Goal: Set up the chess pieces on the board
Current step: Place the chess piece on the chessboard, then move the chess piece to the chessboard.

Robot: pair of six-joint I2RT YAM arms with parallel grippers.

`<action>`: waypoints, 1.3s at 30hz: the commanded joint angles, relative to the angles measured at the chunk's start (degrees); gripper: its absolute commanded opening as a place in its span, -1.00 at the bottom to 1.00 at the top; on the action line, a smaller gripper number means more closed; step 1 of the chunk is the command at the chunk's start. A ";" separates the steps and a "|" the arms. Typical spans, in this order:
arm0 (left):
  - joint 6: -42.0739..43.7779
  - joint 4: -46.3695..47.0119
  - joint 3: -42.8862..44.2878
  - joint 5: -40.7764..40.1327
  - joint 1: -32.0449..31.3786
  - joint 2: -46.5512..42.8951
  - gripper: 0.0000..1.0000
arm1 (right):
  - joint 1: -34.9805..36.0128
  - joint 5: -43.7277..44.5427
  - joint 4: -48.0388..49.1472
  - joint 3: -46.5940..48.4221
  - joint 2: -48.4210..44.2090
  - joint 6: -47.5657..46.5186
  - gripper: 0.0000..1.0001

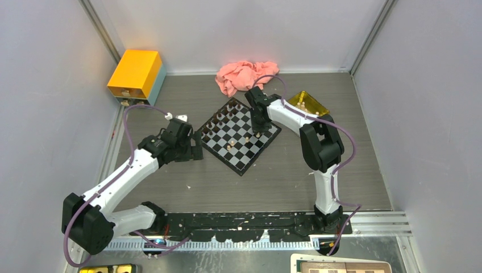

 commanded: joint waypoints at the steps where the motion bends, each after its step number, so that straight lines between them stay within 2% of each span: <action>1: 0.53 1.69 1.88 -0.01 0.27 -0.30 0.99 | -0.42 -0.41 0.56 1.60 -0.17 -0.71 -0.67; 5: 0.46 1.50 1.71 -0.10 0.27 -0.50 0.99 | -0.48 -0.54 0.69 1.44 -0.35 -0.77 -0.32; 9: 0.44 1.49 1.66 -0.01 0.27 -0.69 0.99 | -0.56 -0.68 0.91 1.62 -0.84 -1.10 -0.14; 20: 0.10 1.20 1.49 -0.05 0.27 -2.08 0.99 | -0.12 0.65 0.10 1.06 -5.90 -0.74 -0.12; 28: -0.77 1.51 0.74 0.67 0.27 -3.19 0.99 | 3.02 0.37 -1.11 -0.01 -10.43 -0.72 -0.11; 39: -1.22 1.23 0.31 1.22 0.32 -4.08 0.99 | 5.15 -4.11 0.10 -0.40 -9.09 -1.54 -0.08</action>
